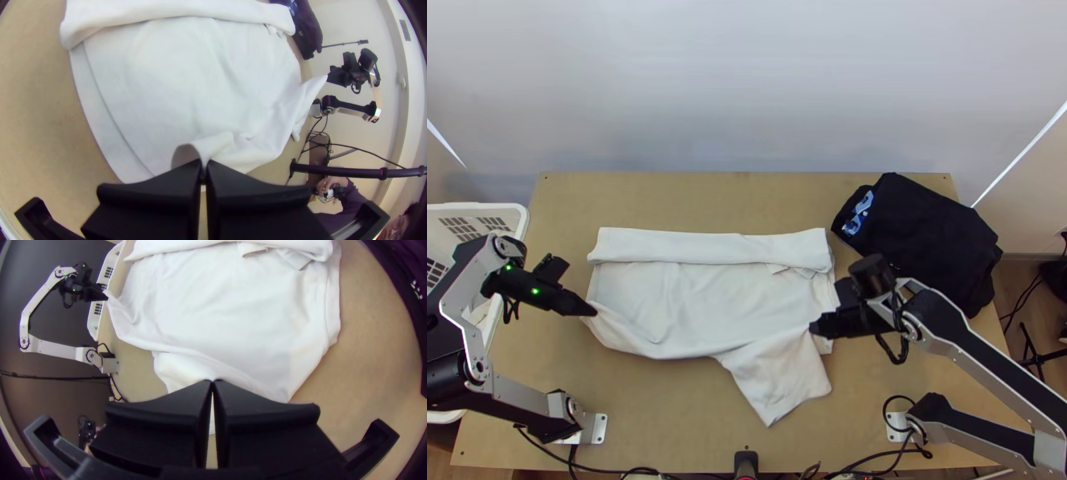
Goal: Fold the t-shirt
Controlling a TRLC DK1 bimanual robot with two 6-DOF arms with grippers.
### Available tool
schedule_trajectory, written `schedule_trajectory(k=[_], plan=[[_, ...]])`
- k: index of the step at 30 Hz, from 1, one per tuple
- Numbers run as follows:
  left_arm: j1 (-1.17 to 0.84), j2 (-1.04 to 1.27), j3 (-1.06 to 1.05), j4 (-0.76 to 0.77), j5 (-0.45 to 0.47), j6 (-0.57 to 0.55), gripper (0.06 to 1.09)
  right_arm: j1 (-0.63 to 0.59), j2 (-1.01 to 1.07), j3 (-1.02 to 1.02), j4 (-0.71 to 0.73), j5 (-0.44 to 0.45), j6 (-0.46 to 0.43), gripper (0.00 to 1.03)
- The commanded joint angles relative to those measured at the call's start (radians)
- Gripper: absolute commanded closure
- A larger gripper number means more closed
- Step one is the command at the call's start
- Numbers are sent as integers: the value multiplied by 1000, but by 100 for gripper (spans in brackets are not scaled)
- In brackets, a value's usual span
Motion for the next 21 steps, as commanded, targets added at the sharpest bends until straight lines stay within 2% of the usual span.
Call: schedule_trajectory(k=[1,11,21], plan=[[36,36,73,1,47,-51,105,-76,35,67,27,1,-35,100],[63,138,220,9,98,-151,105,-154,82,119,46,1,-47,100],[-4,168,343,10,139,-244,105,-184,182,309,49,1,-60,100]])
